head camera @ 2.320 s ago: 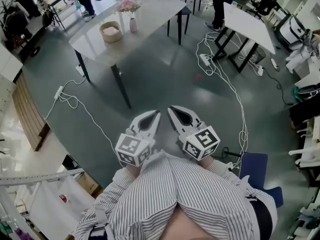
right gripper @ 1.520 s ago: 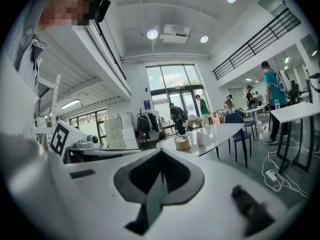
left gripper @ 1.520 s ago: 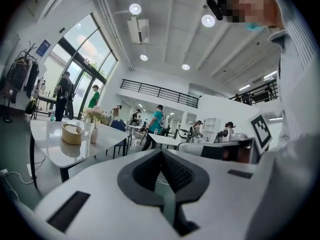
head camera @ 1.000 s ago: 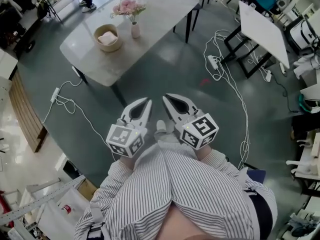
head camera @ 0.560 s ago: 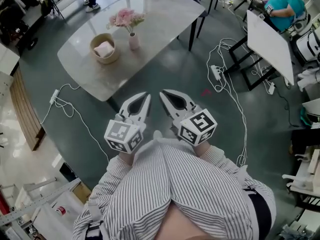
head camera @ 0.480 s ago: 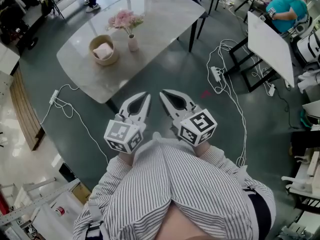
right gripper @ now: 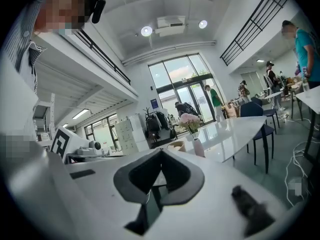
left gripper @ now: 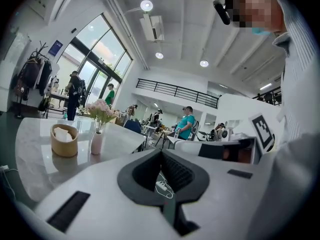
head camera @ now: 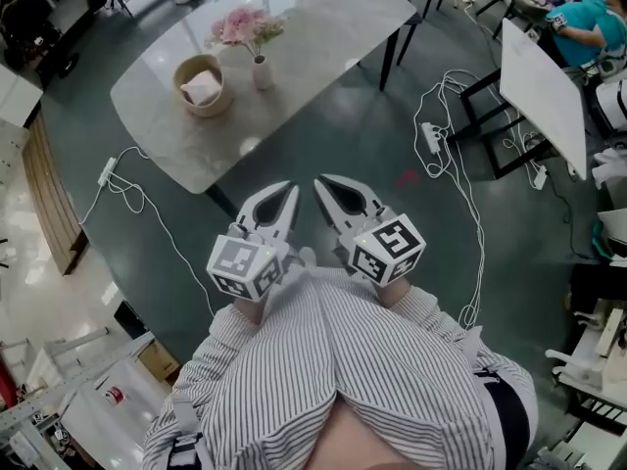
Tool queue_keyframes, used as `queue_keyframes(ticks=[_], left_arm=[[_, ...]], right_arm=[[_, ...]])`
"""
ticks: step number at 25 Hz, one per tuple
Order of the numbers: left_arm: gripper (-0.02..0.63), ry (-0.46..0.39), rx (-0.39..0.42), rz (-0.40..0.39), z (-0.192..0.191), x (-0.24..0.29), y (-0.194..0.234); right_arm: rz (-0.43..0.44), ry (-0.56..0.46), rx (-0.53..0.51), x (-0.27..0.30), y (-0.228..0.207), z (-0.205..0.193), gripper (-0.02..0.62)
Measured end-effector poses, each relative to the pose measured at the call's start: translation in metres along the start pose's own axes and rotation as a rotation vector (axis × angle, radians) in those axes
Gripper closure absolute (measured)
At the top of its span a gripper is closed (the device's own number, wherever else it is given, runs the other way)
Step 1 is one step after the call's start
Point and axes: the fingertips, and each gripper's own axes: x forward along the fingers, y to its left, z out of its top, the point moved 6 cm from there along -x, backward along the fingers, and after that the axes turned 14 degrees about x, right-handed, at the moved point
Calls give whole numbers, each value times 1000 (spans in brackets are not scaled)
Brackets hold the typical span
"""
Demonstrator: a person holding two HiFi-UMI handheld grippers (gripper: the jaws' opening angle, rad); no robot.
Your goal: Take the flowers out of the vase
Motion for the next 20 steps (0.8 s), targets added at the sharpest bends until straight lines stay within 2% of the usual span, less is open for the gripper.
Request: queue_keyframes(ticks=[10,20], left_arm=[[594,20,-22,-17,-7,19,20],[594,11,-31,-12,4,58,94]], right_arm=[[-20,12,24,17,-15,0,580],[-61,12,24,77,-44,27,580]])
